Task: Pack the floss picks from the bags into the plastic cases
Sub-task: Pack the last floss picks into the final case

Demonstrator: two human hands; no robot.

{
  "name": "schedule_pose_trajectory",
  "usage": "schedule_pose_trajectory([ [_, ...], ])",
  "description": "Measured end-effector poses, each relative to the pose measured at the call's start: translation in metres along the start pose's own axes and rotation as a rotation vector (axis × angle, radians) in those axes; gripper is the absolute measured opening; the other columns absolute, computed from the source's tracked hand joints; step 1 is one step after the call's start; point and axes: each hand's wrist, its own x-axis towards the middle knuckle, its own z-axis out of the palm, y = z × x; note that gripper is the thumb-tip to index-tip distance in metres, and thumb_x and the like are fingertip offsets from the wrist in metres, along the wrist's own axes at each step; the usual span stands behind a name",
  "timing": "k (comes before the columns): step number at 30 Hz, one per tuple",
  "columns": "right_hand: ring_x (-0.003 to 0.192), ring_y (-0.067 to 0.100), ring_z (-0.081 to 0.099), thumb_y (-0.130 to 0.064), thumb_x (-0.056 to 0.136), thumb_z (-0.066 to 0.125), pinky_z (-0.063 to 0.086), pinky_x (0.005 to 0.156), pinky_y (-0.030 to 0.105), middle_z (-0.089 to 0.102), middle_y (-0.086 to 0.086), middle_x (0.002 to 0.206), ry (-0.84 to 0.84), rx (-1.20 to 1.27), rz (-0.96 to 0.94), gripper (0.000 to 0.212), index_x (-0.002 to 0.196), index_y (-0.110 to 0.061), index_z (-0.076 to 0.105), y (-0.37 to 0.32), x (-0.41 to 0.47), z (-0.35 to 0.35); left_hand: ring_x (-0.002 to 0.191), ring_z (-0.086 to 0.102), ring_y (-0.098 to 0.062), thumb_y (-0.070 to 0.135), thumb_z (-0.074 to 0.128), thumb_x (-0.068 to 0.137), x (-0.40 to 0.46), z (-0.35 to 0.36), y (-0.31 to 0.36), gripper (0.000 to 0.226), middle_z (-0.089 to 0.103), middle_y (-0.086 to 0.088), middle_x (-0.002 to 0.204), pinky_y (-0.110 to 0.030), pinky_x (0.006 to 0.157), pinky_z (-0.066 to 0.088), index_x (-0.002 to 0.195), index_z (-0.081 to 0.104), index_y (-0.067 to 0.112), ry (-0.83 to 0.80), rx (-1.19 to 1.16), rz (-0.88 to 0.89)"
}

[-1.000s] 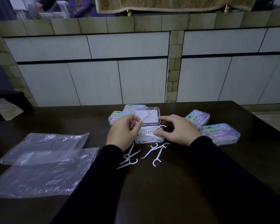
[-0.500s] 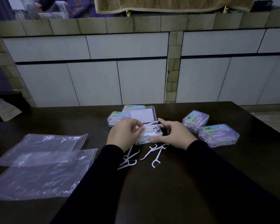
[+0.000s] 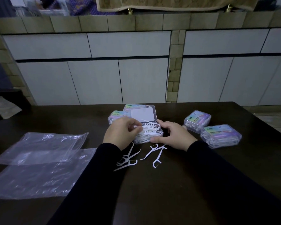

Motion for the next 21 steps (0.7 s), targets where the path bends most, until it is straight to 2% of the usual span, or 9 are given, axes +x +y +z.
schedule_pose_trajectory([
  [3, 0.133, 0.017, 0.038, -0.089, 0.048, 0.053, 0.03, 0.111, 0.049, 0.039, -0.008, 0.15, -0.003, -0.004, -0.013, 0.118, 0.149, -0.031, 0.031, 0.0, 0.0, -0.001, 0.086, 0.057, -0.004, 0.038, 0.069, 0.085, -0.002, -0.009, 0.0, 0.016, 0.061, 0.01, 0.091, -0.027, 0.08, 0.049, 0.099, 0.07, 0.031, 0.021, -0.023, -0.024],
  [8, 0.13, 0.017, 0.04, -0.076, 0.066, 0.063, 0.029, 0.111, 0.048, 0.039, -0.009, 0.149, -0.006, -0.028, -0.022, 0.101, 0.15, -0.031, 0.03, 0.0, 0.0, -0.001, 0.087, 0.063, -0.005, 0.039, 0.076, 0.078, -0.003, -0.017, -0.009, 0.021, 0.069, 0.011, 0.088, -0.032, 0.086, 0.053, 0.095, 0.072, 0.027, -0.065, -0.055, -0.13],
  [14, 0.135, 0.016, 0.035, -0.067, 0.079, 0.06, 0.019, 0.113, 0.044, 0.034, -0.006, 0.152, -0.003, -0.127, -0.035, 0.091, 0.152, -0.025, 0.025, -0.009, -0.005, -0.003, 0.085, 0.062, 0.0, 0.033, 0.073, 0.082, -0.003, -0.008, -0.002, 0.012, 0.072, 0.01, 0.092, -0.025, 0.084, 0.051, 0.093, 0.076, 0.027, -0.021, -0.068, -0.131],
  [18, 0.136, 0.016, 0.033, -0.066, 0.081, 0.058, 0.017, 0.112, 0.043, 0.032, -0.006, 0.153, -0.009, -0.143, -0.04, 0.088, 0.151, -0.025, 0.026, -0.014, -0.009, -0.005, 0.091, 0.06, -0.004, 0.03, 0.066, 0.089, -0.002, -0.01, -0.005, 0.014, 0.069, 0.012, 0.102, -0.023, 0.087, 0.046, 0.1, 0.074, 0.027, 0.056, -0.082, -0.143],
  [21, 0.135, 0.015, 0.033, -0.066, 0.081, 0.058, 0.015, 0.111, 0.041, 0.033, -0.006, 0.152, -0.005, -0.145, -0.041, 0.087, 0.151, -0.025, 0.027, -0.016, -0.011, -0.006, 0.107, 0.056, -0.006, 0.026, 0.056, 0.095, -0.003, -0.007, -0.001, 0.022, 0.06, 0.015, 0.115, -0.028, 0.096, 0.044, 0.114, 0.066, 0.031, 0.044, -0.118, -0.079],
])
